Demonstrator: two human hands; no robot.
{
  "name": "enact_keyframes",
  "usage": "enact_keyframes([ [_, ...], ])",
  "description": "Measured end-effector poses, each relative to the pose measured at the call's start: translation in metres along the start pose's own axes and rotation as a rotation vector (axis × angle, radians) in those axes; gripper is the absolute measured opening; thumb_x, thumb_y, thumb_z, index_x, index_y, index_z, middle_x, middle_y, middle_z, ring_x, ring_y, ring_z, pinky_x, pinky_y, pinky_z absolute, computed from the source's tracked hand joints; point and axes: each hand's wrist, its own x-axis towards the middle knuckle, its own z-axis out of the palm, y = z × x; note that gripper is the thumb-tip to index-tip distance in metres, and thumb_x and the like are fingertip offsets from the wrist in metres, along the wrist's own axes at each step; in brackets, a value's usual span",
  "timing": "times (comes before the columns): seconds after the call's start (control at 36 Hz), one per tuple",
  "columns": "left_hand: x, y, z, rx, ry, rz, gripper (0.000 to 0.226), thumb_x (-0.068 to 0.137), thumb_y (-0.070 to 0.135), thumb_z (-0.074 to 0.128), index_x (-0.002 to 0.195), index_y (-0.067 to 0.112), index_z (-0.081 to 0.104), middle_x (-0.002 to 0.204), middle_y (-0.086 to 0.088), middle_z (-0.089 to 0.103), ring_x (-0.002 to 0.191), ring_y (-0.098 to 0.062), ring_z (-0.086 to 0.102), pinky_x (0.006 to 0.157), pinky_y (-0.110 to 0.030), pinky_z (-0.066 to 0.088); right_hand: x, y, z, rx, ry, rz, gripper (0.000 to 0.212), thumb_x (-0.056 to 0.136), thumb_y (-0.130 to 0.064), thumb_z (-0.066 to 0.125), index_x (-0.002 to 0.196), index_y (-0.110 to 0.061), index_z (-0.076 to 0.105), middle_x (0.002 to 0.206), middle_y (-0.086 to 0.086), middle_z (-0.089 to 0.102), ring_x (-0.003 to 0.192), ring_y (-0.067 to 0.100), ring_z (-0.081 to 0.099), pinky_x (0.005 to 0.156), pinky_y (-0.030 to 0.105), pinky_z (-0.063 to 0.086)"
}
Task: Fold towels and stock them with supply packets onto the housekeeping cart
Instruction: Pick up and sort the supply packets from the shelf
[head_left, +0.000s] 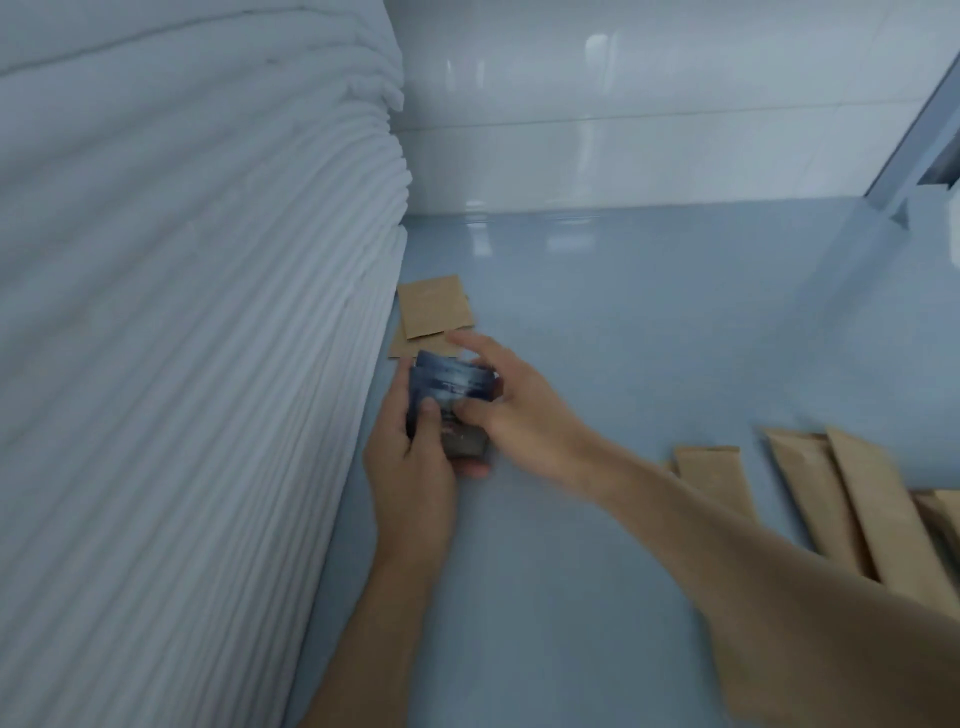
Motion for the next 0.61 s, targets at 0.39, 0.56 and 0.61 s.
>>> enact_keyframes([
  [0.39, -0.079, 0.021, -0.04, 0.914, 0.126, 0.162, 0.042, 0.094, 0.012, 0.062, 0.135, 0.008, 0.058, 0.128, -0.011, 0.057, 0.121, -0.029, 0.048, 0.081, -0.025, 0.034, -0.045, 0.001, 0.013, -0.401, -0.117, 0.041, 0.024, 0.092, -0.015, 0.062, 0.11, -0.021, 0.075, 0.095, -0.002, 0.073, 0.067, 0.002, 0.059, 0.07, 0.02, 0.046],
  [0.56, -0.119, 0.024, -0.06, 0.997, 0.059, 0.37, 0.035, 0.068, 0.008, 0.083, 0.097, 0.005, 0.064, 0.106, -0.014, 0.056, 0.098, -0.032, 0.052, 0.056, -0.027, 0.038, -0.058, -0.009, 0.033, -0.462, -0.091, 0.046, 0.026, 0.089, -0.011, 0.058, 0.106, -0.017, 0.077, 0.105, 0.004, 0.075, 0.102, 0.018, 0.066, 0.082, 0.026, 0.052],
  [0.61, -0.129, 0.023, -0.065, 0.986, 0.028, 0.403, 0.033, 0.066, 0.01, 0.084, 0.092, 0.008, 0.064, 0.101, -0.01, 0.056, 0.094, -0.028, 0.052, 0.056, -0.024, 0.039, -0.064, -0.015, 0.043, -0.489, -0.114, 0.004, 0.023, 0.088, -0.009, 0.057, 0.099, -0.013, 0.078, 0.098, 0.008, 0.075, 0.098, 0.02, 0.066, 0.081, 0.031, 0.053],
])
